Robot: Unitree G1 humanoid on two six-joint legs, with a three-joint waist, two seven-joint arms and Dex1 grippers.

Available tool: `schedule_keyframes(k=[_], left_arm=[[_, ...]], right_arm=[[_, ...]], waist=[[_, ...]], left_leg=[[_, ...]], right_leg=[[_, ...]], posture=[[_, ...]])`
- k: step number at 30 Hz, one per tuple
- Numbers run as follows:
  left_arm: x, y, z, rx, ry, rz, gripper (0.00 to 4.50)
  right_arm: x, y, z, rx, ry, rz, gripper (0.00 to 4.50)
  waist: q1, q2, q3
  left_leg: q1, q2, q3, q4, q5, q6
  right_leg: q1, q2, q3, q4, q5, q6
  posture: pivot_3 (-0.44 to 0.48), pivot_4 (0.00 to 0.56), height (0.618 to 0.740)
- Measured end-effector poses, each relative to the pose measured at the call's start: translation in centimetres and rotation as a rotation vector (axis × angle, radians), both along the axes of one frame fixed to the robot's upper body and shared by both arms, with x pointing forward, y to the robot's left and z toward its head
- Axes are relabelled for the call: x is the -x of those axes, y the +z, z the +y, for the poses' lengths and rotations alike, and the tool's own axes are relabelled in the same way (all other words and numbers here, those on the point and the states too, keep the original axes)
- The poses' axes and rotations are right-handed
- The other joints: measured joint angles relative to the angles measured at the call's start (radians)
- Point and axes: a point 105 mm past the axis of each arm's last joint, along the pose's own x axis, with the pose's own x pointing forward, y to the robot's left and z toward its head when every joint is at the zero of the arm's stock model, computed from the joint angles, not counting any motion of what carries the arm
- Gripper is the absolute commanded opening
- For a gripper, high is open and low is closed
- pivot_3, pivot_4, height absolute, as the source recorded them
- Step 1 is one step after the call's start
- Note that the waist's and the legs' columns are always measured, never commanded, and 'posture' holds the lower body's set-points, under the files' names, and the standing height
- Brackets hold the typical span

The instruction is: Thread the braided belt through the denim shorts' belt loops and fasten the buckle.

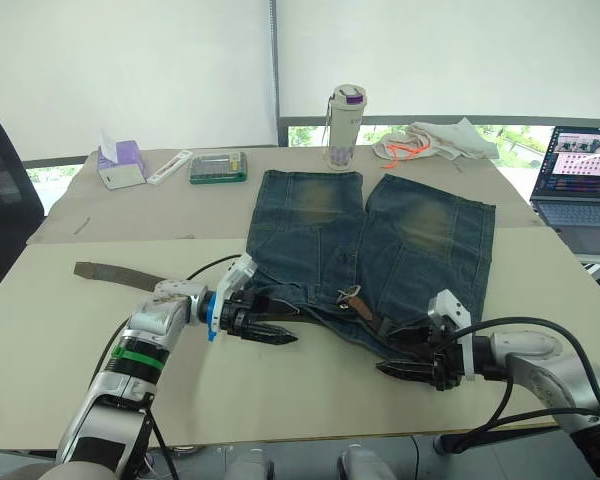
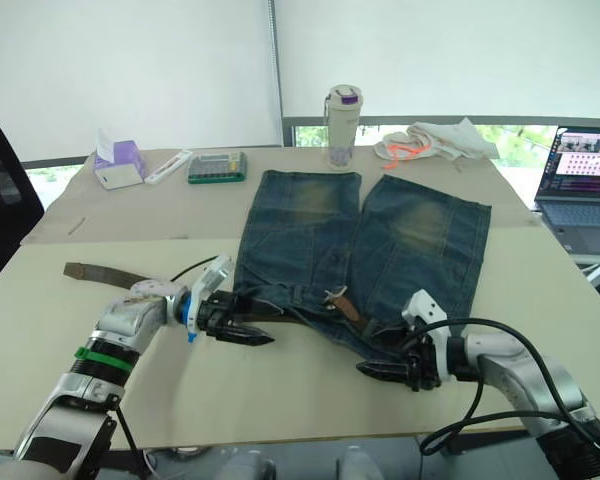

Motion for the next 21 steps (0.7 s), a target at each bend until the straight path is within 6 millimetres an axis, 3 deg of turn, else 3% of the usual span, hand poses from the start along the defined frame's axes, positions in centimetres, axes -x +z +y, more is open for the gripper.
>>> schedule_keyframes(k=[6, 10, 13, 16, 18, 21], left_arm=[[-0.2, -0.1, 0.1, 0.016, 0.059, -0.006, 4.5], [-1.9, 2.6, -0.2, 0.192, 0.167, -0.049, 4.5], [-4.0, 3.7, 0.4, 0.174, 0.276, -0.134, 4.5], [-5.0, 2.0, 0.9, 0.074, 0.338, -0.152, 4.5], [-4.2, 0.5, 0.8, 0.013, 0.294, -0.113, 4.5], [-2.2, -0.3, 0.9, -0.017, 0.183, -0.037, 4.5]], right_arm=[[-0.1, -0.2, 0.2, -0.019, -0.01, -0.007, 4.47], [-0.1, -0.2, 0.0, -0.016, -0.02, -0.015, 4.47], [-0.2, -0.2, 0.1, -0.026, -0.023, -0.017, 4.47], [-0.2, -0.2, 0.2, -0.032, -0.022, -0.018, 4.47], [-0.2, -0.2, 0.2, -0.033, -0.023, -0.02, 4.47], [-0.2, -0.2, 0.2, -0.03, -0.024, -0.022, 4.47]], waist=[[-0.002, 0.0, 0.0], [0.001, -0.001, 0.0], [0.001, -0.001, -0.001], [-0.002, -0.001, -0.001], [-0.003, -0.001, -0.001], [-0.004, -0.001, -0.001]], left_leg=[[0.001, 0.0, 0.0, -0.001, 0.0, 0.0], [0.001, 0.001, -0.001, -0.001, 0.0, 0.0], [0.002, 0.0, 0.0, -0.001, 0.0, 0.0], [0.002, -0.001, 0.0, -0.002, 0.0, 0.0], [0.002, 0.0, 0.0, -0.003, 0.0, 0.0], [0.002, 0.0, 0.0, -0.003, 0.0, 0.0]], right_leg=[[0.0, 0.0, 0.0, 0.0, 0.0, 0.0], [0.0, 0.0, 0.0, 0.0, 0.0, 0.0], [0.001, -0.001, 0.0, 0.0, 0.0, 0.0], [0.001, -0.001, 0.001, 0.0, 0.0, 0.0], [0.0, 0.0, 0.001, 0.0, 0.0, 0.0], [0.0, 0.0, 0.0, 0.0, 0.0, 0.0]], posture=[[0.0, 0.15, 0.74], [0.0, 0.15, 0.74], [0.0, 0.15, 0.74], [0.0, 0.15, 0.74], [0.0, 0.15, 0.74], [0.0, 0.15, 0.74]])
